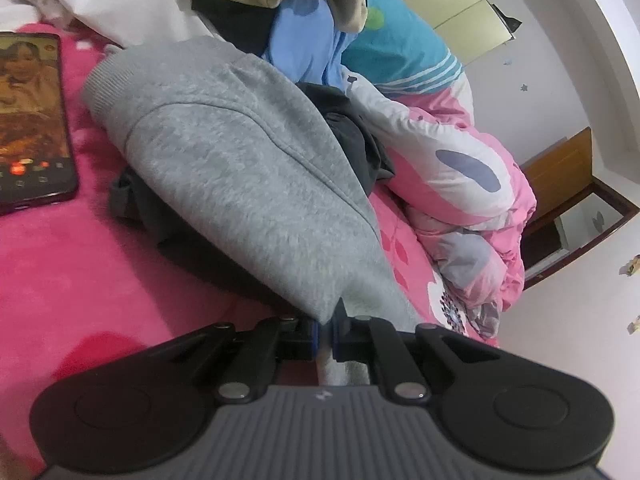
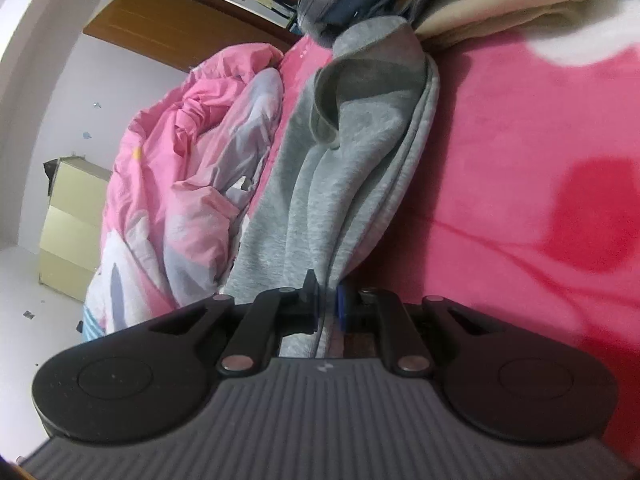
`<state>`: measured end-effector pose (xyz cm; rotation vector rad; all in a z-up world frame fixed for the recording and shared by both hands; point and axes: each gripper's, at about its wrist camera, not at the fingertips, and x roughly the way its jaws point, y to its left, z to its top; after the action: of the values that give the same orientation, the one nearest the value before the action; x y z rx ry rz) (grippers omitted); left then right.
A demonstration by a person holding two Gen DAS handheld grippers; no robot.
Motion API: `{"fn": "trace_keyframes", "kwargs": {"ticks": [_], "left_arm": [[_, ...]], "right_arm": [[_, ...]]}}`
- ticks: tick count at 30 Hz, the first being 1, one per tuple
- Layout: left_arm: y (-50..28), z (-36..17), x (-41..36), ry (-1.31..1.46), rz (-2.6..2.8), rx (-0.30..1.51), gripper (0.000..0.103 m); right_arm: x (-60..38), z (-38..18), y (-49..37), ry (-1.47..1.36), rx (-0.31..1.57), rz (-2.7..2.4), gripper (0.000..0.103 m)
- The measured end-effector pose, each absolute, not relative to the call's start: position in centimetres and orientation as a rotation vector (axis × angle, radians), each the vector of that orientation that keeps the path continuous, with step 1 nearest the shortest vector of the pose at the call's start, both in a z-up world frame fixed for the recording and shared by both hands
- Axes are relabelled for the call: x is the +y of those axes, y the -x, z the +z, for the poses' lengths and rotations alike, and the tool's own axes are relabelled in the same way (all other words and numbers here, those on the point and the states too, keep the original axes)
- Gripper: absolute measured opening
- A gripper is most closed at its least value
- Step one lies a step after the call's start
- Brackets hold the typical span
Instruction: Fold clothes
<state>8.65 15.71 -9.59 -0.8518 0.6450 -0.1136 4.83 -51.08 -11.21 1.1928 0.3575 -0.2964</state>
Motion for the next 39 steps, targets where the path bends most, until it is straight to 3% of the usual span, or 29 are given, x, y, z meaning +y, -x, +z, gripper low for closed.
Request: {"fn": "trace_keyframes", "kwargs": {"ticks": [10, 13, 18, 20, 30, 39], "left_arm": [[-7.0, -11.1, 16.9, 0.771, -0.1, 0.74, 0.008], [-7.0, -11.4, 16.8, 0.716, -0.091, 0.766, 0.02], [-5.2, -10.0, 16.4, 0.579, -0.083, 0.745, 0.052], [-4.3, -9.3, 16.1, 0.528, -0.084, 0.741, 0.056], [-2.1, -3.4, 9.9, 0.234, -0.222, 0.607, 0.068], [-5.6, -5.2, 1.9, 0.147, -0.352, 0.639, 0.069]], "right_arm": [[-48.9, -13.6, 4.3, -1.179, 0.373, -0.346, 0.007], [-49.5, -14.5, 4.7, -1.242, 0.35, -0.317, 0.012], [-50.4, -13.4, 6.6, -1.203, 0.31, -0.343, 0.028], [-51.0, -13.2, 7.8, -1.172, 0.275, -0.395, 0.032], [-56.9, -13.9, 5.9, -1.123, 0.232, -0.449, 0.046], [-58.6, -13.3, 2.6, -1.025, 0.268, -0.478, 0.048]]}}
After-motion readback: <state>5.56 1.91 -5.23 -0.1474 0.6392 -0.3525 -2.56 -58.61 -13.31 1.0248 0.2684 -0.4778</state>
